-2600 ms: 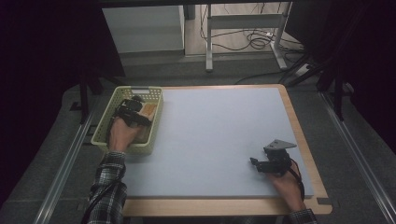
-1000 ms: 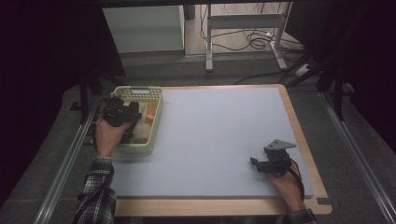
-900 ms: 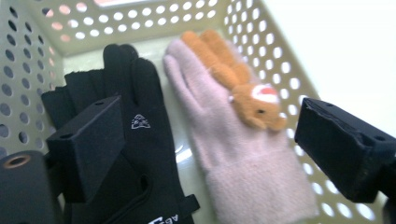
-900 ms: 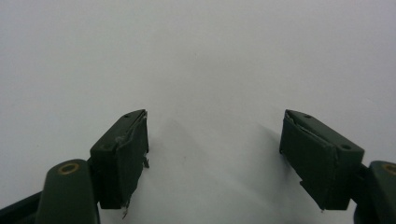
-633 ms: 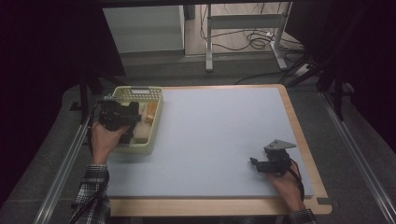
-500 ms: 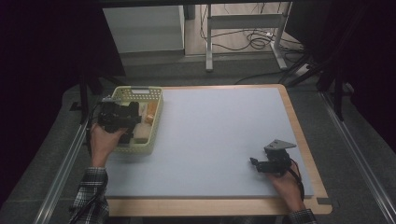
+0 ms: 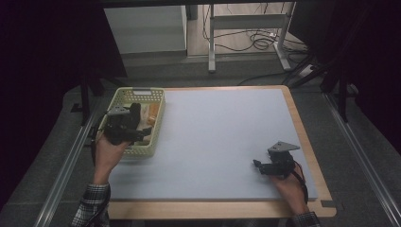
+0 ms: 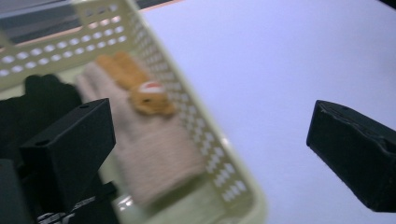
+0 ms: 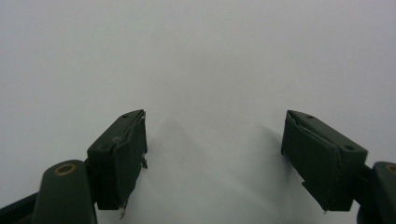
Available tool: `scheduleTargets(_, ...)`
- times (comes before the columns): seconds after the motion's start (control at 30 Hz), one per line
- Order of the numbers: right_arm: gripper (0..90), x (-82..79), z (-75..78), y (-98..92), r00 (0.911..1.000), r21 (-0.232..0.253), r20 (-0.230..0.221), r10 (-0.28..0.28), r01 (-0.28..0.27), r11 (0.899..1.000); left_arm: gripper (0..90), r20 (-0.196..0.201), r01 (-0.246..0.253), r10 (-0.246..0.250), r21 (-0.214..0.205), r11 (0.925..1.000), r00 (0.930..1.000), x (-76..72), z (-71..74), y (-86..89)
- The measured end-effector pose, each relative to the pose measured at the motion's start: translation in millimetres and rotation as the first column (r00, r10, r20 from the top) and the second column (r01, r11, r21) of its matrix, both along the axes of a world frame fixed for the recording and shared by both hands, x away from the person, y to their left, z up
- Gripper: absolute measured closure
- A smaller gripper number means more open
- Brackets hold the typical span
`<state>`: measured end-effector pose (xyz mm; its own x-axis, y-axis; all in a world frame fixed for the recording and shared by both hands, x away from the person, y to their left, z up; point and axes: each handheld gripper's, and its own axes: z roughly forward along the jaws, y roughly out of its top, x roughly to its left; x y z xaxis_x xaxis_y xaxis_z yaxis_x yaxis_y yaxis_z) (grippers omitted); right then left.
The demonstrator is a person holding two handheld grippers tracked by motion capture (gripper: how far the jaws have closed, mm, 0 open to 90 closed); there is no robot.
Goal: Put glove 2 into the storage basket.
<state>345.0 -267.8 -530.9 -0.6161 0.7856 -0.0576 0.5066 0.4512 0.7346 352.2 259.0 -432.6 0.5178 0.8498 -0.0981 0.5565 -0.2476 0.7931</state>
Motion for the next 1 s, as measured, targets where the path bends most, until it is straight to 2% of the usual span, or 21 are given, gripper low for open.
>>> scheduleTargets(0.2,21.9,0.0,0.0,-0.1,1.0000,-0.002,0.001,0.002,-0.002,1.000,1.4,0.042,0.063,-0.064,0.009,0.9980,0.9971,-17.5,1.6,-23.9)
scheduleTargets(0.37,21.9,0.0,0.0,-0.1,1.0000,-0.001,0.001,0.001,-0.001,1.000,1.3,0.063,0.120,-0.120,0.001,0.9928,0.9908,-31.8,-5.1,-42.9)
scheduleTargets(0.53,21.8,0.0,-0.1,0.0,1.0000,-0.001,0.002,0.000,0.000,1.000,1.3,0.081,0.176,-0.175,-0.014,0.9843,0.9813,-46.6,-24.0,-63.5)
scheduleTargets(0.67,21.6,-0.1,-0.1,0.0,1.0000,-0.002,0.002,0.000,0.000,1.000,1.3,0.087,0.208,-0.207,-0.004,0.9781,0.9744,-54.7,-38.6,-77.0)
scheduleTargets(0.87,21.4,-0.2,-0.1,0.2,1.0000,-0.003,0.004,-0.002,0.002,1.000,1.1,0.070,0.245,-0.247,0.033,0.9689,0.9665,-66.2,-66.4,-96.1)
scheduleTargets(1.0,21.4,-0.2,-0.1,0.1,1.0000,-0.003,0.003,-0.001,0.001,1.000,0.6,0.037,0.253,-0.258,0.103,0.9619,0.9653,-69.9,-84.2,-103.9)
